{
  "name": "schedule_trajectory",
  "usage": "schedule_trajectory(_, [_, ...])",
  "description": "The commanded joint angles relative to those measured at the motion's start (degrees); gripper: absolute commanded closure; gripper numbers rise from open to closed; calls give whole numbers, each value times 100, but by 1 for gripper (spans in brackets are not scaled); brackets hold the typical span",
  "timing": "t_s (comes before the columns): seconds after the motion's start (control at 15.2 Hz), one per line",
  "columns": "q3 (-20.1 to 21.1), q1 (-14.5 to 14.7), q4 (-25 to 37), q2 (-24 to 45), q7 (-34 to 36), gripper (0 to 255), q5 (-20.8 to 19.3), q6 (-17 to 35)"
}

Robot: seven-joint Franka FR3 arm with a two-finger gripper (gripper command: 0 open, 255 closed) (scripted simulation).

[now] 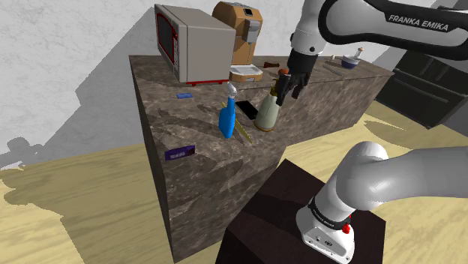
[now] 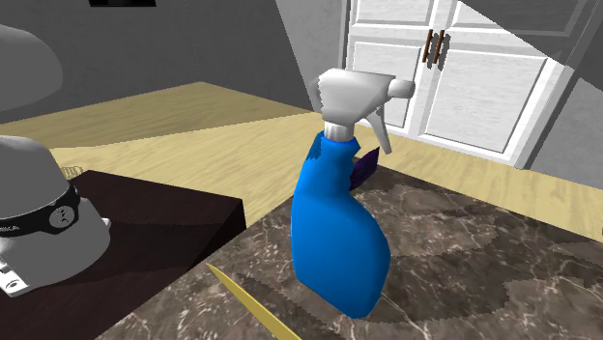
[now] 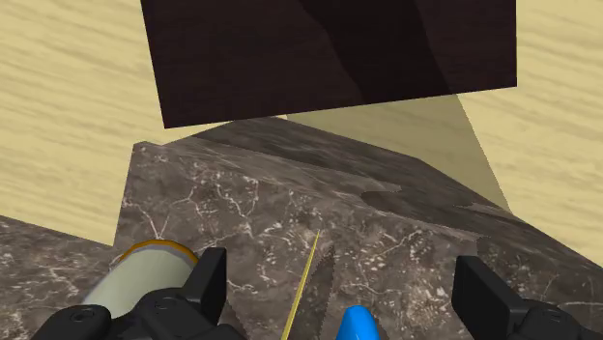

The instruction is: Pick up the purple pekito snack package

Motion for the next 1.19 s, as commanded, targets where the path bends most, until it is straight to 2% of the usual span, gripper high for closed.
schedule_trajectory(0.0, [0, 0, 0, 0, 0, 0, 0, 0])
schedule_trajectory(0.59, [-261, 734, 35, 1530, -1520, 0, 37, 1686])
schedule_trajectory(1.12, [-317, 1364, 433, 2967, -2901, 0, 290, 2865])
